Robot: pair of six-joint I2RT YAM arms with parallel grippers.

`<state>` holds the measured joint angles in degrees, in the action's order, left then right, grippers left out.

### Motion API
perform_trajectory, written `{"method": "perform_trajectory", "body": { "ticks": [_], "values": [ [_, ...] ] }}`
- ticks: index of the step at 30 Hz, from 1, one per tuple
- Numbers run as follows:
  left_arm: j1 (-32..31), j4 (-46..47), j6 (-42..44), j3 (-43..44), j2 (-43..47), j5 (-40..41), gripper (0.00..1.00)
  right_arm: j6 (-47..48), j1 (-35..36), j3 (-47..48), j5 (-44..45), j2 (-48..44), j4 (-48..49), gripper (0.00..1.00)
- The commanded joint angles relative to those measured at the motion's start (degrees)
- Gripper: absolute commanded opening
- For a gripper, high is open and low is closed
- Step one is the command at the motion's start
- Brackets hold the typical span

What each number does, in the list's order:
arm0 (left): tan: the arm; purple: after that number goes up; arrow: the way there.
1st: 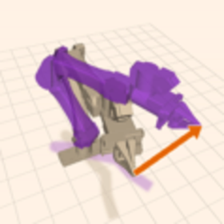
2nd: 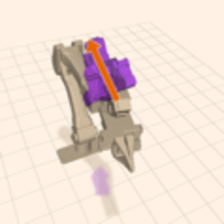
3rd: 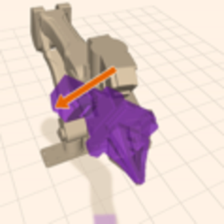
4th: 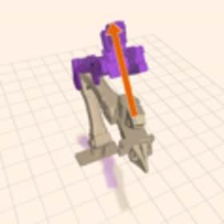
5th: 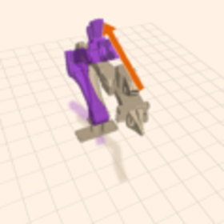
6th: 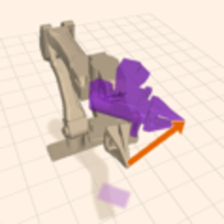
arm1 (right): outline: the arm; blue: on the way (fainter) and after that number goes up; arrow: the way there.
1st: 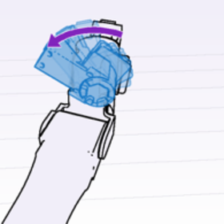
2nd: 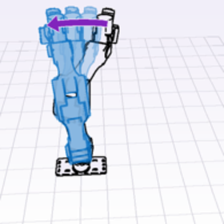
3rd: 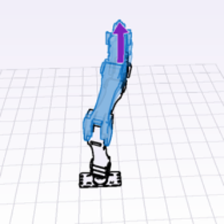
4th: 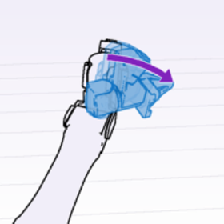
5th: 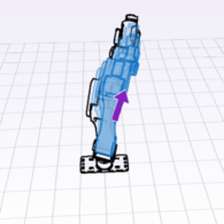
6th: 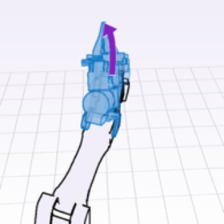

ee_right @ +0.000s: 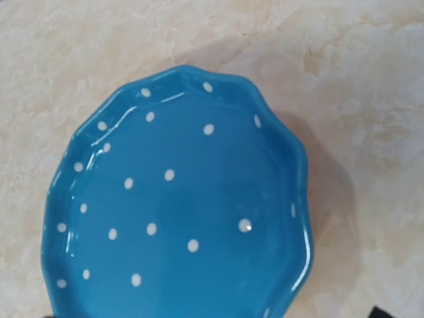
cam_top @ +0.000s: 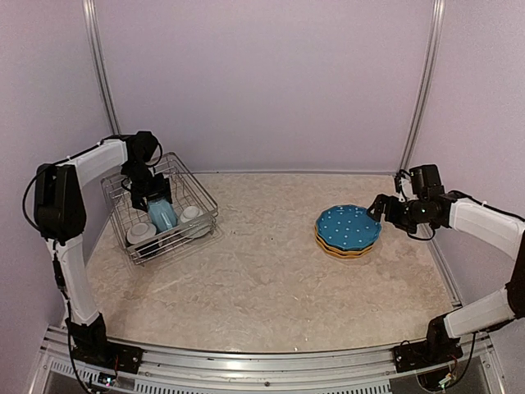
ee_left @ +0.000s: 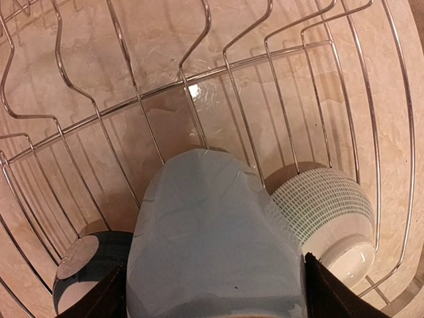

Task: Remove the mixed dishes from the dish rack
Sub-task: Grab the cup from the dish rack, then pass from the left arm to the right

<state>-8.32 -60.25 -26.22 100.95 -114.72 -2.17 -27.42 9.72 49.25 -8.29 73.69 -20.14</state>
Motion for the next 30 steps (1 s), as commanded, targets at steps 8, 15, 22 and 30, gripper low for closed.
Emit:
{"method": "perform_trajectory", "body": {
  "ticks": [8,15,22,30],
  "values": [
    [-0.5,1.8,0.5,-2.1,9.9,-1.2,0.34,-0.5,3.2,4.0,3.0,0.6,-2.4,1.00],
    [-0.7,5.7,1.1,-5.1,16.8,-3.8,0.29,-1.2,6.5,7.3,4.8,3.6,-3.0,1.00],
    [-0.9,12.0,1.9,-8.7,22.8,-12.9,0.24,-3.2,11.3,11.8,4.8,8.2,-1.3,1.00],
    [-1.8,23.4,-1.7,-15.5,29.3,-27.3,0.24,-11.4,19.7,17.1,-3.0,15.5,14.4,1.00]
  ]
}}
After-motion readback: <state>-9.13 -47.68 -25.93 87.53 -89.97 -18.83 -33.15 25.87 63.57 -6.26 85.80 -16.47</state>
